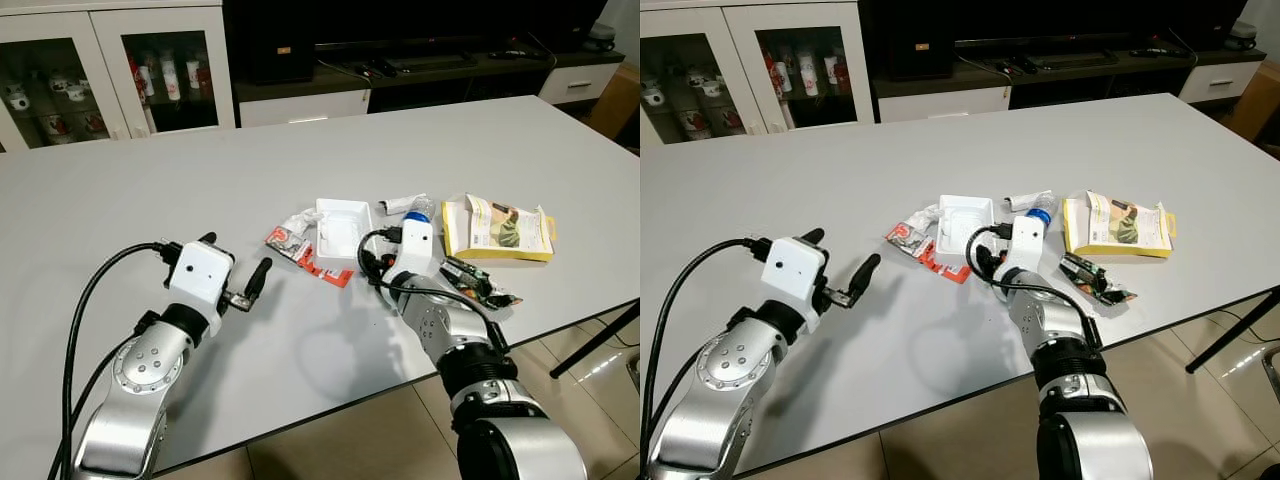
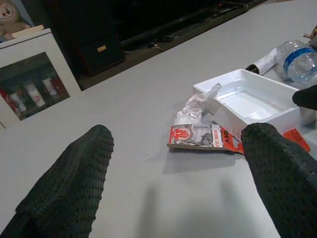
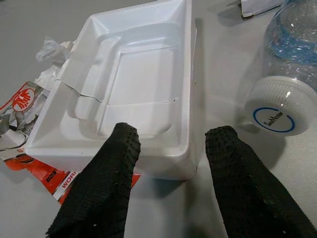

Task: Picking trash to rubbish bin

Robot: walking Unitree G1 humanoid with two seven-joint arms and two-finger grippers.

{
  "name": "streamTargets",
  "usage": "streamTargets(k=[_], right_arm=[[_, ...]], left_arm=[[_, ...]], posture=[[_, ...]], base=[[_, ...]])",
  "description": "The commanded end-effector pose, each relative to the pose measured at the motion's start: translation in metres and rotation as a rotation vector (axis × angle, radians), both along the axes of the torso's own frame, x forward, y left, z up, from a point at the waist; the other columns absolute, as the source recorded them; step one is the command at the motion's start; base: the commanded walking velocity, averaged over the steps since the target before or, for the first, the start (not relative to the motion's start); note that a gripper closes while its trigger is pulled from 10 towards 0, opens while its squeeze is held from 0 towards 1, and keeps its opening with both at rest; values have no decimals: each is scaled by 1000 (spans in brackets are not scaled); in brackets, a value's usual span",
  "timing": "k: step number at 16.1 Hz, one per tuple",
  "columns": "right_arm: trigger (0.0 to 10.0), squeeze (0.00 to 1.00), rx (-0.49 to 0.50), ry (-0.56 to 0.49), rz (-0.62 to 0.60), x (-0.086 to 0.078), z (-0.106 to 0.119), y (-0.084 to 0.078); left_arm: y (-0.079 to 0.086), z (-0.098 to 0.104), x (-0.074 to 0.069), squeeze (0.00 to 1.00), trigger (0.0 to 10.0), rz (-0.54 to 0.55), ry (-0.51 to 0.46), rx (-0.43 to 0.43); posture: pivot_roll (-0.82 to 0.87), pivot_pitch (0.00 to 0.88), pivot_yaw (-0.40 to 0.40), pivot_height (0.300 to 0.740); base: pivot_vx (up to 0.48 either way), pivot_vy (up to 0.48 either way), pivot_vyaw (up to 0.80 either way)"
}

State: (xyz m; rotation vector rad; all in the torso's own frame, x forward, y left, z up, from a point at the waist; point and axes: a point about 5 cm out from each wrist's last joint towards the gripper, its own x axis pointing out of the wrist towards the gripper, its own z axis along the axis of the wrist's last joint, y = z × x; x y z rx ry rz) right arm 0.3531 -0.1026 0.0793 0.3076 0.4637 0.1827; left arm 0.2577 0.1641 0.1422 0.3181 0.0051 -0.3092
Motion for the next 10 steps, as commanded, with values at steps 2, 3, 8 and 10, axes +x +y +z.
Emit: streamTargets(k=[2, 3, 8, 10], right_arm=[[0, 0, -15, 85, -37, -10, -20, -13], [0, 0, -11, 83, -39, -10, -20, -13], [0, 0, 112, -103, -127, 4, 12, -20], [0, 0, 201, -158, -118, 7, 25, -19]], left_arm=[[-3, -3, 0, 0, 10000, -12, 6, 6], [-3, -3, 0, 0, 10000, -12, 6, 6], [0, -2, 6, 0, 10000, 14, -9, 16], [1, 1, 9, 0, 10000, 26, -20, 8]], posture=[[79, 0, -52, 740], [78, 0, -52, 740], [80, 0, -51, 740], [84, 0, -52, 740]], base=[[0, 0, 0], [0, 0, 0], [0, 0, 0], [0, 0, 0]])
